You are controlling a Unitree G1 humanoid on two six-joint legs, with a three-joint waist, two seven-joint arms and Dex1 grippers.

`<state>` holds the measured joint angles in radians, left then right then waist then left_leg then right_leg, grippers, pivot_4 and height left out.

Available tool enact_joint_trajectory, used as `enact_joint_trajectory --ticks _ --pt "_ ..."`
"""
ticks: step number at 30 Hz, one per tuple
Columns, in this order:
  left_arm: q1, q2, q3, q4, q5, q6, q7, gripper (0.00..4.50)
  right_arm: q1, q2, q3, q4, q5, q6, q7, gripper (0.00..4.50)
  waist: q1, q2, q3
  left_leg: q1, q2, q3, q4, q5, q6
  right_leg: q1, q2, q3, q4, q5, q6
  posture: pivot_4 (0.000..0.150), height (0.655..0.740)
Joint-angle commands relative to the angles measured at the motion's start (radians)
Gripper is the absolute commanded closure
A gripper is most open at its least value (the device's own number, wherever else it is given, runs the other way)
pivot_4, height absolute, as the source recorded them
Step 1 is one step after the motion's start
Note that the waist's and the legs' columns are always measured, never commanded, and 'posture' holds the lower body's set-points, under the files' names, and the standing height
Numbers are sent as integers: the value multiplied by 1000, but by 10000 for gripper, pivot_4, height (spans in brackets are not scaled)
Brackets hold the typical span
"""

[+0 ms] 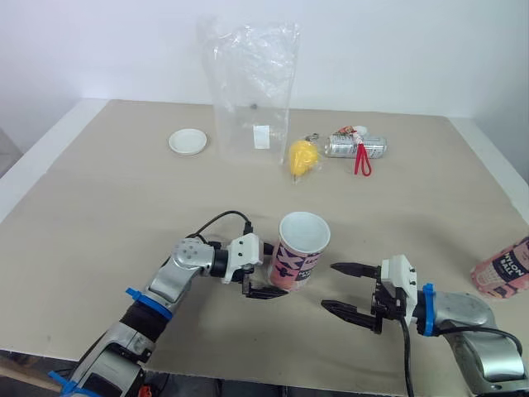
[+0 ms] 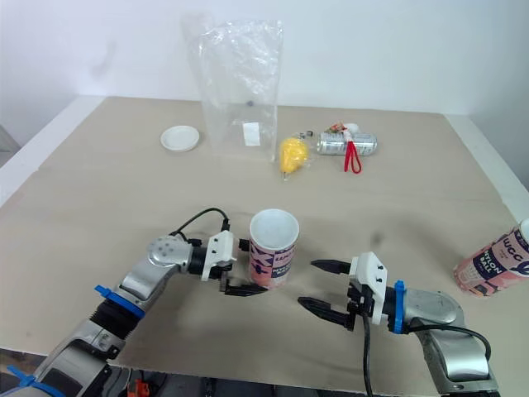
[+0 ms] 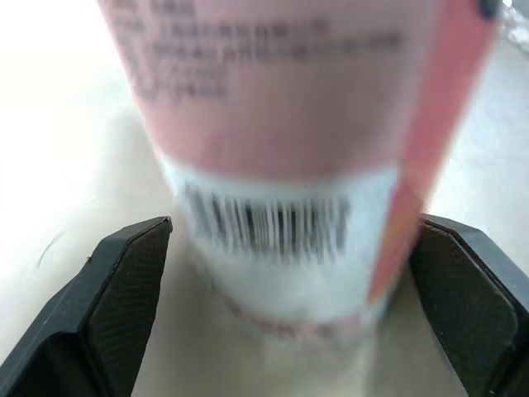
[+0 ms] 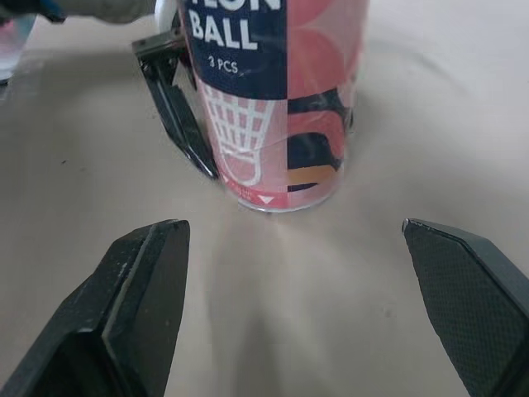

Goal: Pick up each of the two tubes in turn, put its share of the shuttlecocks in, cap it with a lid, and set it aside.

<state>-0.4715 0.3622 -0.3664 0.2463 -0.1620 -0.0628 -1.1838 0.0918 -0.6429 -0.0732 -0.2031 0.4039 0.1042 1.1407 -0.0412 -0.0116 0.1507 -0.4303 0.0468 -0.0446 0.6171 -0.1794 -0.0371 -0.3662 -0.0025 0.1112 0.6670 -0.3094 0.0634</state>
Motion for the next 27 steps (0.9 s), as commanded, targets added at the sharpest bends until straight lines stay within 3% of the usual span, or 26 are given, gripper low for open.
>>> enact_joint_trajectory --ticks 1,11,27 --pt "32 60 46 -66 -31 -6 -36 0 -41 42 48 20 -37 -61 -27 863 -2 1 2 0 1 0 0 0 0 0 0 0 0 0 0 1500 7400" --pt "109 142 99 -220 -91 58 -52 0 -136 103 133 100 -73 -93 -50 863 -1 2 13 -1 0 0 0 1 -1 0 -1 0 1 0 0 1500 7400" --pt "154 138 101 -282 -87 108 -4 0 -212 175 229 167 -102 -100 -56 863 -2 1 13 0 0 0 1 1 -2 -1 0 0 4 0 -1 1500 7400"
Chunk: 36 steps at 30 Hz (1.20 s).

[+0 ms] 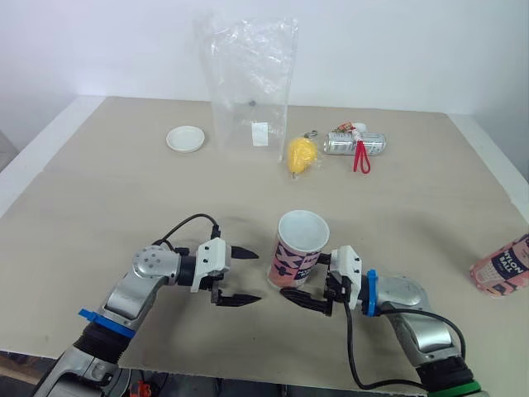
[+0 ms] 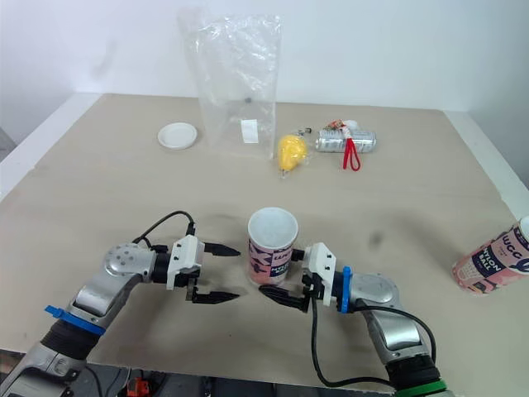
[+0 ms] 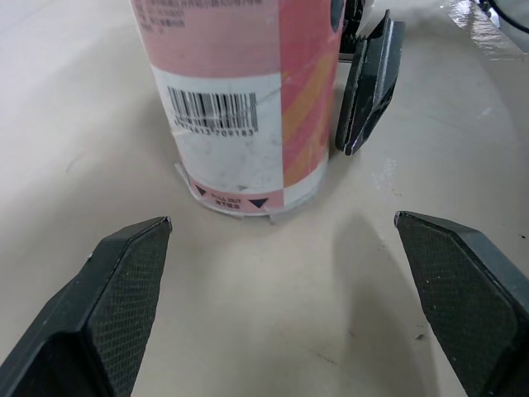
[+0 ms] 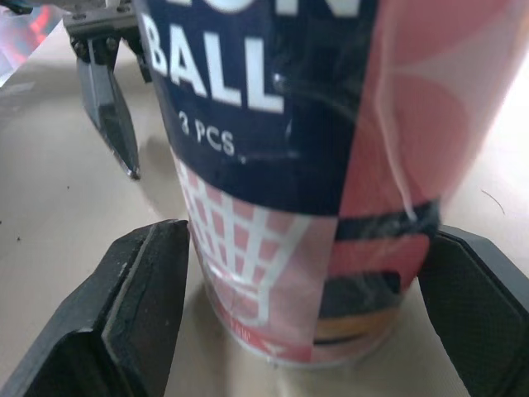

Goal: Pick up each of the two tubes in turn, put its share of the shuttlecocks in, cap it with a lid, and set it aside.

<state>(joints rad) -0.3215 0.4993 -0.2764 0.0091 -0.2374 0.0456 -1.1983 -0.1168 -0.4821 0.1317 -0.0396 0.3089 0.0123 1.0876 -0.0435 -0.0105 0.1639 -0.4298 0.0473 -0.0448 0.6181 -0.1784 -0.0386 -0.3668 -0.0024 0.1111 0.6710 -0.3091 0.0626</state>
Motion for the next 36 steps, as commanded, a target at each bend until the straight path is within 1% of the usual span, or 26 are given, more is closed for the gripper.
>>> enact_joint_trajectory --ticks 1,9,12,18,23,26,34,36 --pt "5 1 11 -46 -11 1 11 0 -5 18 27 5 -8 -8 -5 863 0 0 0 0 0 0 0 0 0 0 0 0 0 0 0 1500 7400" --pt "12 1 9 -52 -10 1 21 0 -33 66 72 34 -29 -15 -19 863 -2 -1 0 2 0 0 0 1 -1 0 0 0 4 -1 -1 1500 7400" --pt "14 0 9 -55 -9 2 23 0 -40 78 84 50 -39 -24 -24 863 -3 -1 1 4 0 0 1 1 -2 0 1 0 9 -2 -3 1500 7400" --pt "18 1 10 -64 -8 6 28 0 -59 110 101 93 -60 -46 -34 863 -5 -1 0 5 2 0 1 2 -2 0 3 0 10 -2 -4 1500 7400" --pt "20 4 15 -64 -8 3 33 0 -67 110 99 116 -62 -67 -25 863 -5 -1 0 6 3 0 1 3 -2 0 4 0 11 -1 -4 1500 7400" --pt "22 7 17 -60 -8 -2 36 0 -69 104 96 122 -63 -77 -20 8228 -5 -1 0 6 3 0 1 3 -2 0 4 0 11 -1 -5 1500 7400" --pt "15 5 21 -35 -3 -26 41 0 -49 90 90 98 -63 -82 -30 8228 -4 -1 0 6 3 0 1 3 -3 0 4 0 11 -1 -5 1500 7400" --pt "11 -1 22 -28 -1 -34 45 0 -33 82 71 64 -56 -71 -50 8228 -4 -1 0 6 3 0 1 3 -3 0 4 0 11 -1 -4 1500 7400"
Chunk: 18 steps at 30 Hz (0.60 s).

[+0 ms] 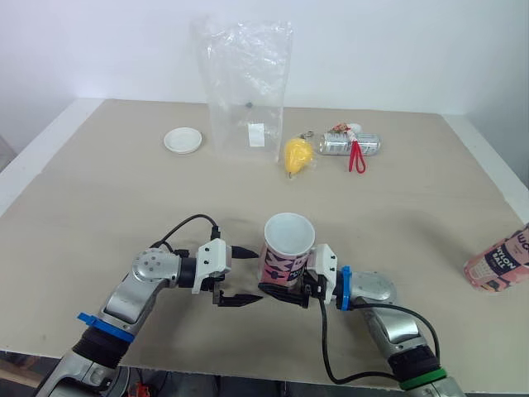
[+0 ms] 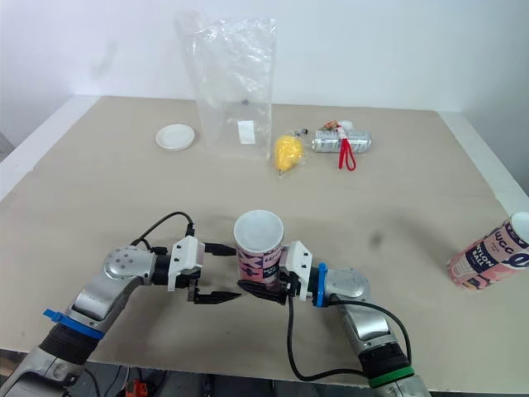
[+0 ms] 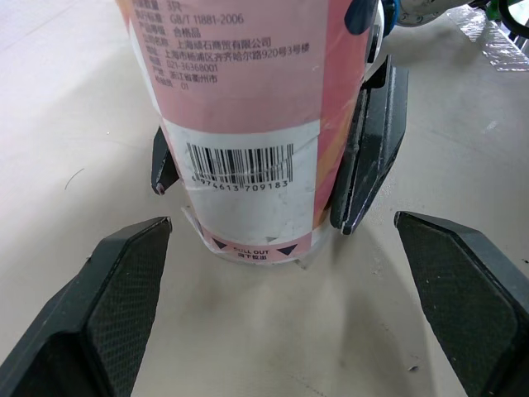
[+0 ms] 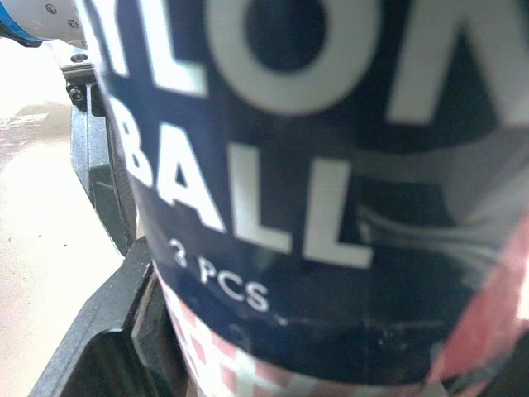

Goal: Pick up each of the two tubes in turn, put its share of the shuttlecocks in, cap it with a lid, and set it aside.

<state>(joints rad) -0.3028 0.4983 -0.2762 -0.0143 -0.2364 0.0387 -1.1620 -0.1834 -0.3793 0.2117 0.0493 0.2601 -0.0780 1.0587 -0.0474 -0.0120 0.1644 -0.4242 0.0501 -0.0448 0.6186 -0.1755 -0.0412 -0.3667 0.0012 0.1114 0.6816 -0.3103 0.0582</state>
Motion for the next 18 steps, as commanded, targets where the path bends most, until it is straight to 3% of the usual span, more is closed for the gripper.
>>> enact_joint_trajectory --ticks 1,7,11,18 --pt "-11 -5 23 -1 -4 -29 13 0 49 -27 -30 -55 6 33 -39 8228 0 0 0 0 0 0 0 0 0 0 0 0 0 0 0 1500 7400" --pt "-26 -21 33 22 -24 -26 15 0 164 -34 -180 -224 90 133 -201 8228 10 0 0 -2 -3 0 0 0 0 0 -3 0 0 -2 2 1500 7400" --pt "-34 -37 34 35 -29 -29 20 0 258 21 -336 -331 146 218 -413 8228 10 -1 1 -3 -4 0 0 0 0 -2 -4 0 0 -2 2 1500 7400" --pt "-33 -93 24 30 -25 -32 45 0 275 95 -548 -297 79 210 -741 8228 9 -1 1 -4 -4 0 -1 0 0 -3 -4 0 0 -2 2 1500 7400"
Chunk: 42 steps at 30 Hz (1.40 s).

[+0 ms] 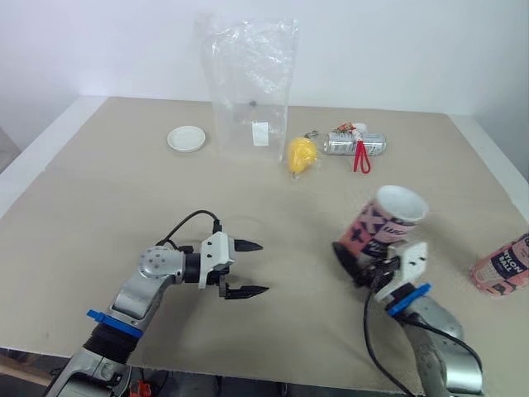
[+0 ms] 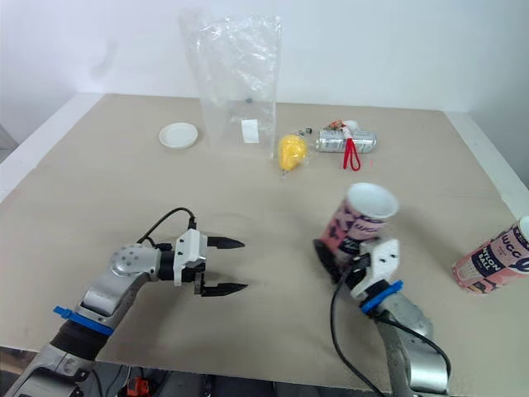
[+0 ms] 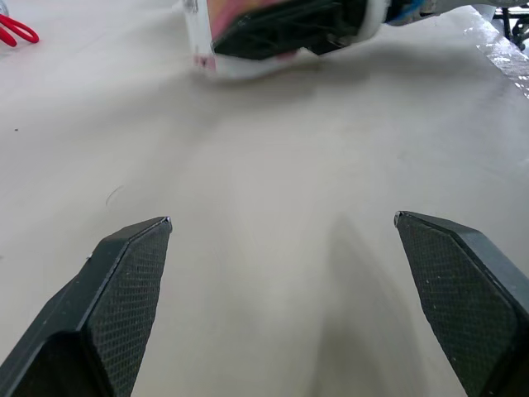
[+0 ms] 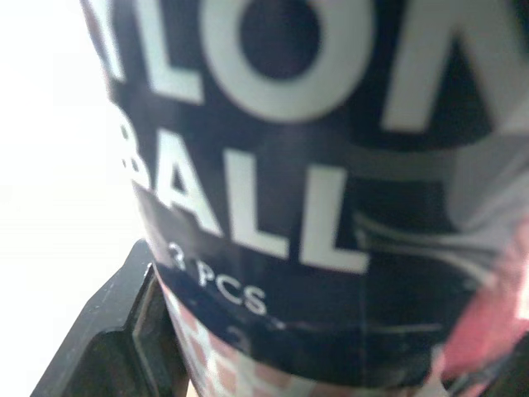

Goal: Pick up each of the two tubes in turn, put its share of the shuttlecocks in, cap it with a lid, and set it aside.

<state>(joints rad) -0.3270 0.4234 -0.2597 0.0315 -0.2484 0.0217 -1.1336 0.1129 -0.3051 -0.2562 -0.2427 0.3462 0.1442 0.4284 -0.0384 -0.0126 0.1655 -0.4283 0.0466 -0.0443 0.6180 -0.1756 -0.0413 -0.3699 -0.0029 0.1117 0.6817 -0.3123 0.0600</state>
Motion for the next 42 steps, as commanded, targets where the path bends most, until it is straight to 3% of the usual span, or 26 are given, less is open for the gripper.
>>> enact_joint_trajectory --ticks 1,8,20,23,24,42 --pt "-9 -23 9 -15 -12 -14 20 0 -32 33 -102 6 2 -3 -144 8228 0 0 0 0 0 0 0 0 0 0 0 0 0 0 0 1500 7400" --pt "-12 -37 8 -11 -3 -18 32 0 -108 10 -159 120 -47 -11 -242 8228 -7 1 0 0 0 0 0 0 0 0 0 0 0 0 0 1500 7400" --pt "-8 -32 13 -17 5 -19 54 0 -124 -4 -136 216 -60 -22 -211 8228 -7 1 0 0 0 0 0 0 1 0 0 0 0 0 0 1500 7400" --pt "-13 -32 13 -10 4 -20 55 0 -114 -12 -138 215 -61 -24 -202 889 -7 1 0 0 0 0 0 0 1 0 0 0 0 0 0 1500 7400" --pt "-16 -32 13 -7 4 -21 55 0 -107 -15 -138 212 -63 -28 -199 315 -7 1 0 0 0 0 0 0 1 0 0 0 0 0 0 1500 7400" --pt "-39 -37 17 38 5 -26 56 0 299 -9 -186 -205 29 82 -146 315 -6 2 0 0 0 0 -1 0 1 0 0 0 0 -1 -1 1500 7400"
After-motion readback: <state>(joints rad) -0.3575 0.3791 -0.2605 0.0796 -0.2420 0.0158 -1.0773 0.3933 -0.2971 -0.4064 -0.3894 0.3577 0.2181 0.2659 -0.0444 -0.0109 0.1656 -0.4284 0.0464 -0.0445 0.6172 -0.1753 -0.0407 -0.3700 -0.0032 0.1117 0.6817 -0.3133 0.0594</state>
